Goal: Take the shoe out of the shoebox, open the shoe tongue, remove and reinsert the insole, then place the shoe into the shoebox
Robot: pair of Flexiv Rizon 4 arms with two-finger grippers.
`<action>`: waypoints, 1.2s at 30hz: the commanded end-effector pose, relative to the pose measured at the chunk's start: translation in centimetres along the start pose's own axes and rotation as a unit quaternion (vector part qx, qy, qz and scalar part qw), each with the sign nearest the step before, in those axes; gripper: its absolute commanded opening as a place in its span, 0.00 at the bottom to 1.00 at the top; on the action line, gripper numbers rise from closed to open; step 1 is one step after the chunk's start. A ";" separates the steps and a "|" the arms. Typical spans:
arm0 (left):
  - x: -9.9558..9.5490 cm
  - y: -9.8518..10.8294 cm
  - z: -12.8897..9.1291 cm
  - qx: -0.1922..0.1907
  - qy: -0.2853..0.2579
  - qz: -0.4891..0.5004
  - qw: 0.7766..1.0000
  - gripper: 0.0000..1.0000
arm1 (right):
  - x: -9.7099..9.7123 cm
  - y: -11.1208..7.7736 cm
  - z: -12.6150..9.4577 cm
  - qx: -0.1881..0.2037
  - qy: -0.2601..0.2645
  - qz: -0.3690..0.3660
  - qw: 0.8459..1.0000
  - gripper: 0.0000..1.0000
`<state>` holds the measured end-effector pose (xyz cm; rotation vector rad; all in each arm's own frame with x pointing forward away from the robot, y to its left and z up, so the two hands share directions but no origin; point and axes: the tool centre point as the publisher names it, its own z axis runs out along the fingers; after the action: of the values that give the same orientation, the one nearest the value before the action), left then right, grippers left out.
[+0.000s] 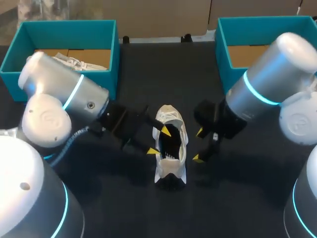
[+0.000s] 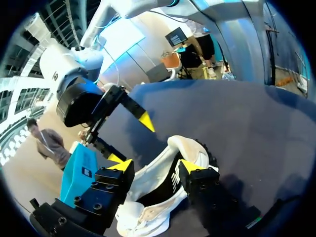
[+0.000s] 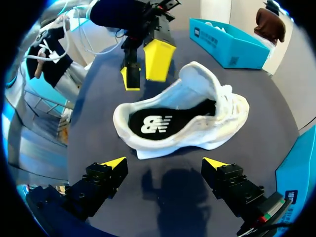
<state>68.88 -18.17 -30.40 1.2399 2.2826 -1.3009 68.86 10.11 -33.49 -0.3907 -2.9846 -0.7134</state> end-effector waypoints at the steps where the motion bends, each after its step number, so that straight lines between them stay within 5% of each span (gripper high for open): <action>1: -0.6 -0.4 -1.0 -0.003 0.057 0.001 0.998 0.53 | -0.4 -3.8 -4.6 -0.007 0.002 0.006 1.000 1.00; 7: -0.9 -0.6 -1.8 -0.011 0.122 0.018 0.992 0.50 | -1.2 -6.0 -7.0 0.010 0.033 -0.025 0.999 1.00; 17: -2.3 -0.6 -3.0 -0.015 0.237 0.047 0.970 0.49 | -1.3 -6.2 -7.0 0.013 0.044 -0.026 0.999 1.00; 23: -3.3 -0.4 -3.6 -0.027 0.348 0.075 0.934 0.46 | -1.3 -6.2 -7.0 0.013 0.044 -0.026 0.999 1.00; 25: -3.5 -0.1 -3.7 -0.042 0.376 0.090 0.921 0.34 | -1.3 -6.2 -7.0 0.013 0.044 -0.026 0.999 1.00; 30: -4.2 0.1 -4.3 -0.067 0.439 0.113 0.889 0.39 | -1.3 -6.2 -7.0 0.013 0.044 -0.026 0.999 1.00; 33: -4.3 0.2 -4.8 -0.092 0.483 0.130 0.861 0.27 | -1.3 -6.2 -7.0 0.013 0.044 -0.026 0.999 1.00; 35: -4.3 0.2 -5.0 -0.103 0.508 0.145 0.843 0.00 | -1.3 -6.2 -7.0 0.013 0.044 -0.026 0.999 1.00; 36: -4.4 0.1 -5.2 -0.105 0.515 0.148 0.838 0.00 | -1.3 -6.2 -7.0 0.013 0.044 -0.026 0.999 1.00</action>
<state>72.67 -16.27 -25.85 2.0602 2.3535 -0.7150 68.60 1.36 -30.03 -0.2729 -2.9243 -0.6771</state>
